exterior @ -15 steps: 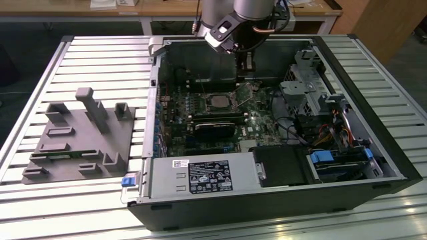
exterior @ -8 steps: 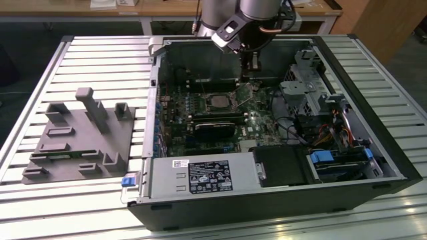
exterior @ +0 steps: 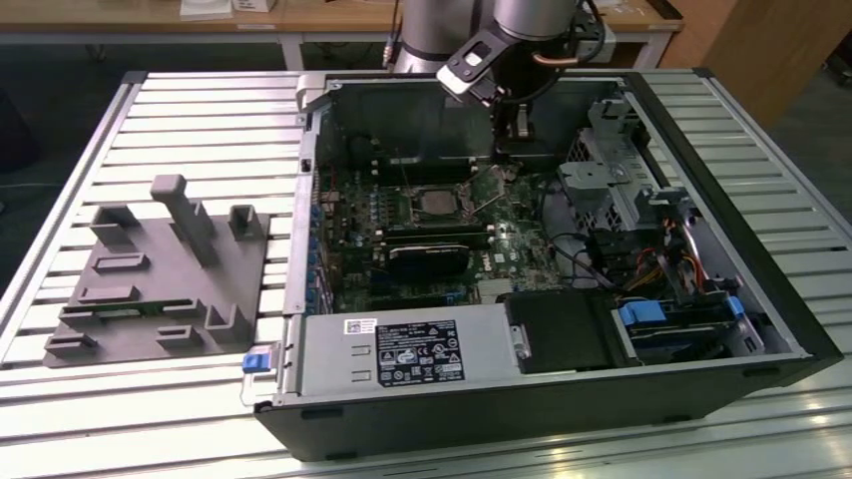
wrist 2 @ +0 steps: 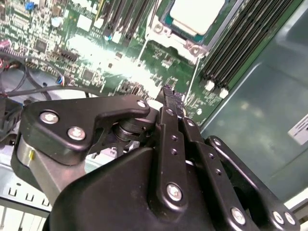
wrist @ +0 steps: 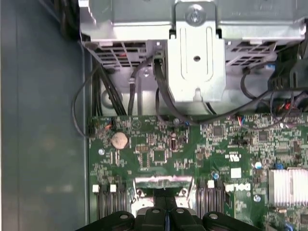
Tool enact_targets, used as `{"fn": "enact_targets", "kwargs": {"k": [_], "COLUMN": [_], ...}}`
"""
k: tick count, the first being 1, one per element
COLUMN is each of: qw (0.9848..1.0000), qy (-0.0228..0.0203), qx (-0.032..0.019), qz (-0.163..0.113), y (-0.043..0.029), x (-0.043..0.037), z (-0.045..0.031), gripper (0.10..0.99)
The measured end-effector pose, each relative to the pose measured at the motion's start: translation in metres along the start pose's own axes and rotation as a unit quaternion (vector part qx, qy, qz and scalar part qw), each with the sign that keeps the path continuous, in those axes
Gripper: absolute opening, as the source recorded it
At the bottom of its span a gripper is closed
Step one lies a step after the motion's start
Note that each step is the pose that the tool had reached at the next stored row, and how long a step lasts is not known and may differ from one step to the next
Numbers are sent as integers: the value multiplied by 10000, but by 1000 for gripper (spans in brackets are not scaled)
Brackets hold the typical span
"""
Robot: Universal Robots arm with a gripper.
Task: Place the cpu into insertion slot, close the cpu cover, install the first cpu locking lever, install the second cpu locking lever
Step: 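Close the cpu cover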
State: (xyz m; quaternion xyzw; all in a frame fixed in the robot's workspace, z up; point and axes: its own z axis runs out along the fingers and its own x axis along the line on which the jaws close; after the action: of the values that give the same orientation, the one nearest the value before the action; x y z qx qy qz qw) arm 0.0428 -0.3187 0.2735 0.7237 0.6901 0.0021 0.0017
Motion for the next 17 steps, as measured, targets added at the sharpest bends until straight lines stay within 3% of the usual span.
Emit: {"fn": "enact_targets", "kwargs": {"k": [10,17], "qw": [10000,10000], "qy": [0,1], "qx": [1,1], "qz": [-1,-4], "y": [185,253], "x": [9,13], "z": [13,87], "gripper": [106,106]}}
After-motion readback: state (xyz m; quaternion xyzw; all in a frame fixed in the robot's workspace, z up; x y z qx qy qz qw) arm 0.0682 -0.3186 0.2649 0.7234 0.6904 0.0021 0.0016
